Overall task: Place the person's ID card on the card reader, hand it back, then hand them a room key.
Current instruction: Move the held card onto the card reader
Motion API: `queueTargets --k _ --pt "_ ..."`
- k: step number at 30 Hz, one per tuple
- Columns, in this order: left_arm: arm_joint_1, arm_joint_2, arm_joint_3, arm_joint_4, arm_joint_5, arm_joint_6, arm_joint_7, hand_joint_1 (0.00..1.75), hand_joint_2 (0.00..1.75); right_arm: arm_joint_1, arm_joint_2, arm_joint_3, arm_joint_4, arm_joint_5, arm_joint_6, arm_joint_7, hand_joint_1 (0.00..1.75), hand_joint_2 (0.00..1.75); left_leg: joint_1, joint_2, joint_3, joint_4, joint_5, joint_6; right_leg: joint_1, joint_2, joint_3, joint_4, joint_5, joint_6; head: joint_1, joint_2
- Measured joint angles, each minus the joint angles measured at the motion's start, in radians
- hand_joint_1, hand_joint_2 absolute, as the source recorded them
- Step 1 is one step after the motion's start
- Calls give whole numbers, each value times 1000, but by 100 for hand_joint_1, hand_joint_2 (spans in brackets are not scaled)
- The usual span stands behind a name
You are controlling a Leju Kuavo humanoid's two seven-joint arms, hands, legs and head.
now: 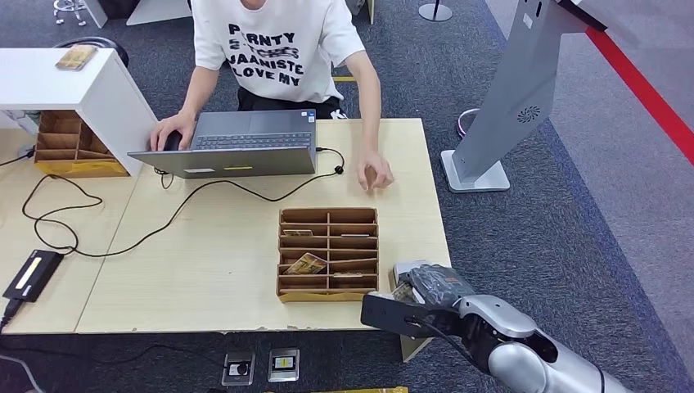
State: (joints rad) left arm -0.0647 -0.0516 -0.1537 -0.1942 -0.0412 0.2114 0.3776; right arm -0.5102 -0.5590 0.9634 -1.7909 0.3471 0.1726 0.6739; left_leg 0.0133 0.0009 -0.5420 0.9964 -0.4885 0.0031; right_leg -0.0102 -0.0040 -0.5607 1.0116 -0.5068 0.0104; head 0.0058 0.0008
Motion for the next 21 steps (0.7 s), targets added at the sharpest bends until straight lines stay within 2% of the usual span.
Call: queueTargets --k 21 --pt "0 2 -2 0 23 -13 5 0 0 -48 4 -2 201 -96 -83 -60 175 175 0 0 0 0 0 0 0 0 0 0 0 0 0 0"
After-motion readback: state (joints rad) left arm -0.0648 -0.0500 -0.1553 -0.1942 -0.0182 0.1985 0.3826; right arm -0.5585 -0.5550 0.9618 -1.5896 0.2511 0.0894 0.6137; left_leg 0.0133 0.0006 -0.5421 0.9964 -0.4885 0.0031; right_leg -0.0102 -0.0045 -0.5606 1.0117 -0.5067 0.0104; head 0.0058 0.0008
